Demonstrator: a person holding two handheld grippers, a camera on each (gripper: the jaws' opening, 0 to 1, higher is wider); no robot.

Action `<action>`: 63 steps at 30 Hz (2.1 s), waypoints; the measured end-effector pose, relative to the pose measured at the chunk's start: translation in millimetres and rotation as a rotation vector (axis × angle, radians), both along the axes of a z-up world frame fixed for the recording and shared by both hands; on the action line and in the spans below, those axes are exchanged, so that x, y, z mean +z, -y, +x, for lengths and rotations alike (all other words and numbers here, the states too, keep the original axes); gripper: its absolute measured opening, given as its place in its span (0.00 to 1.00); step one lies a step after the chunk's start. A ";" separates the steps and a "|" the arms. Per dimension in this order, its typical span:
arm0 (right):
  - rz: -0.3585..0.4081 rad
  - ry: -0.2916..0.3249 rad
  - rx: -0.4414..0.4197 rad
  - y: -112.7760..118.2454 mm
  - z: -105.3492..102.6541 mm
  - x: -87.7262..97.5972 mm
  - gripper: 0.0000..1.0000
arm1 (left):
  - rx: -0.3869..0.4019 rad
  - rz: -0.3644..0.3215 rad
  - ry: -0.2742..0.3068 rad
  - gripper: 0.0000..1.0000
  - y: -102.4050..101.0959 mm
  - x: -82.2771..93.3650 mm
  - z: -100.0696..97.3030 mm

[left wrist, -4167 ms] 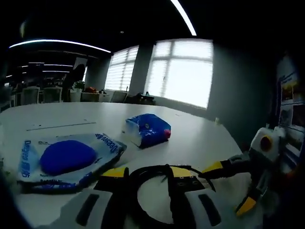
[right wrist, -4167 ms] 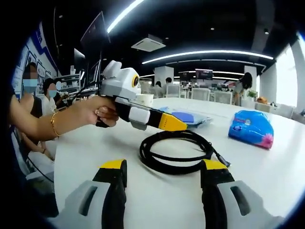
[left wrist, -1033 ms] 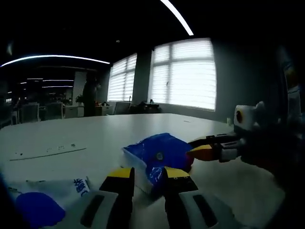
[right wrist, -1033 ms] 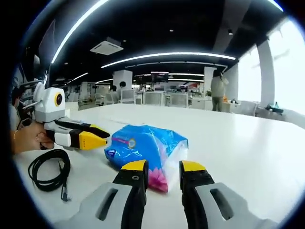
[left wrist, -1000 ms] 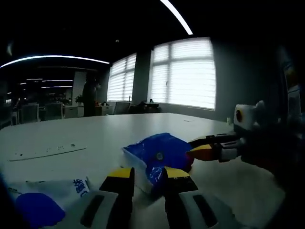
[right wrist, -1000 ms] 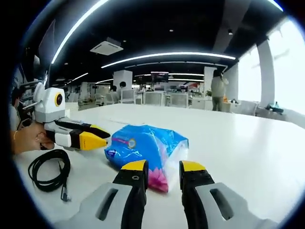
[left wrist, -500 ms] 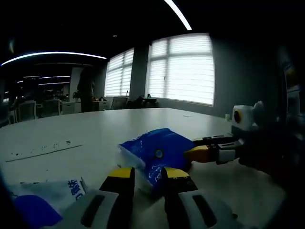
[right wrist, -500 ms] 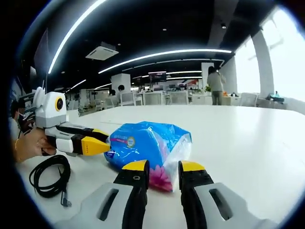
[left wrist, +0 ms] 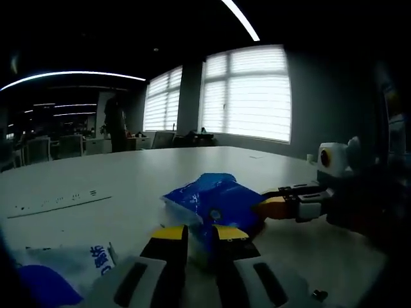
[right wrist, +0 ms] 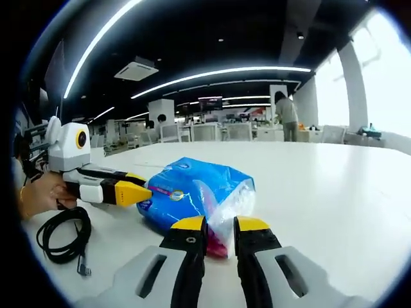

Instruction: Arrange the tabletop items into an orderly group along one side of the table until the central work area is clear of visible clutter.

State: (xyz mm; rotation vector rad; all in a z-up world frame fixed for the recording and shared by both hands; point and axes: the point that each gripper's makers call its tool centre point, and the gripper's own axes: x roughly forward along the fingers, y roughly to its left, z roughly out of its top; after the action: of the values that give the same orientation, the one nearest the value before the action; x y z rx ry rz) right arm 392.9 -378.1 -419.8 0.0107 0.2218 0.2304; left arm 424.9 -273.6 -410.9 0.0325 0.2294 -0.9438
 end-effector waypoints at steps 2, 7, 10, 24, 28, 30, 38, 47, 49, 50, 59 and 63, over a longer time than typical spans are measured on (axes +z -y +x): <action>0.009 0.000 0.002 0.7 0.2 -0.8 0.13 | 0.010 0.003 0.005 0.10 -0.6 0.2 1.2; -0.022 0.024 0.012 -0.6 -0.1 2.9 0.02 | 0.024 0.009 0.025 0.03 -2.6 1.2 2.7; -0.097 0.053 0.032 -5.0 -0.9 7.4 0.00 | 0.011 0.011 0.049 0.01 -3.1 4.2 -1.3; -0.116 0.092 0.060 -17.4 -4.3 17.4 0.00 | 0.010 -0.014 0.119 0.01 -16.6 16.1 -4.7; -0.119 0.107 0.082 -26.1 -6.9 23.0 0.00 | 0.014 -0.036 0.125 0.01 -24.0 22.5 -5.8; -0.119 0.117 0.092 -31.4 -7.8 25.3 0.00 | 0.015 -0.034 0.131 0.00 -26.2 23.9 -6.7; -0.132 0.167 0.126 -49.7 -11.0 34.2 0.00 | 0.037 -0.041 0.149 0.00 -45.9 32.9 -10.4; -0.199 0.188 0.202 -79.7 -12.8 32.4 0.00 | 0.058 -0.037 0.165 0.00 -64.7 32.5 -11.4; -0.200 0.188 0.204 -79.2 -12.7 32.6 0.00 | 0.059 -0.041 0.166 0.00 -65.6 33.2 -12.2; -0.196 0.186 0.204 -78.7 -12.5 32.2 0.00 | 0.055 -0.042 0.168 0.00 -64.7 33.8 -13.3; -0.162 0.156 0.204 -74.5 -11.5 25.1 0.00 | 0.056 -0.026 0.177 0.00 -66.1 30.3 -15.2; -0.158 0.139 0.201 -72.4 -10.5 21.0 0.00 | 0.071 -0.025 0.168 0.00 -74.1 26.8 -14.0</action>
State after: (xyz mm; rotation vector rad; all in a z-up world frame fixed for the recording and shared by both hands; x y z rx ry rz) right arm 382.4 -305.7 -398.8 -0.1850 0.1022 0.4121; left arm 410.9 -199.5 -384.1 0.0795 0.0631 -0.8680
